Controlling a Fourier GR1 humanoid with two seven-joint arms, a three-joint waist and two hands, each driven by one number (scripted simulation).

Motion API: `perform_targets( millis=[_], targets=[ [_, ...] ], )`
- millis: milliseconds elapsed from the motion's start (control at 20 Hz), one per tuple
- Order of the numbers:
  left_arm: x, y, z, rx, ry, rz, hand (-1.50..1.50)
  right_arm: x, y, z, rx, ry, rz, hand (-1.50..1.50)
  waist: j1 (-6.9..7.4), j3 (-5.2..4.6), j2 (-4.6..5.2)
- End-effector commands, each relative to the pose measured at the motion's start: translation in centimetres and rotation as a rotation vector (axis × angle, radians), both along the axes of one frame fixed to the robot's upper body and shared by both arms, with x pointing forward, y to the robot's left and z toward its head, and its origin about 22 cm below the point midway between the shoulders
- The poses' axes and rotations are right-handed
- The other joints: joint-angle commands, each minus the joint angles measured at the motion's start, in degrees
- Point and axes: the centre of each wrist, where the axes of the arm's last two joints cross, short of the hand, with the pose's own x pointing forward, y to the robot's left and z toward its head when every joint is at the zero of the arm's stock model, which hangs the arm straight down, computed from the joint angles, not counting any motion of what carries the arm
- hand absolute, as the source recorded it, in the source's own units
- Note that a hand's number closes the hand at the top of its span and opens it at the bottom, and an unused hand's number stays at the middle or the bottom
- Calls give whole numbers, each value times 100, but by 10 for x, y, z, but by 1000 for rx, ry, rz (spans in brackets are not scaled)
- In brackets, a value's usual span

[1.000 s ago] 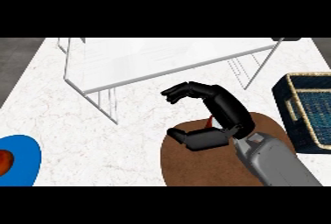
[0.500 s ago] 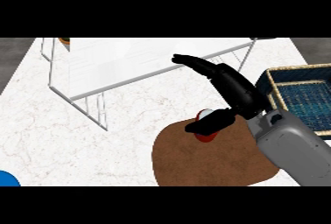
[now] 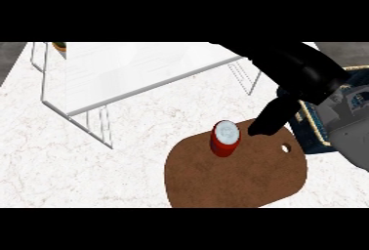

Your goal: Pick the can from the cutting board and place it in the basket

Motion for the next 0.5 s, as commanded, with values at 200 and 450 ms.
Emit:
perform_targets(
  millis=[200, 450],
  targets=[
    [88, -38, 12, -79, -321, -202, 0, -3, -11, 39, -300, 126, 15, -150, -216, -177, 68],
    [93, -37, 13, -80, -312, -230, 0, -3, -16, 67, -342, 155, 7, -150, -54, -164, 97]
  ],
)
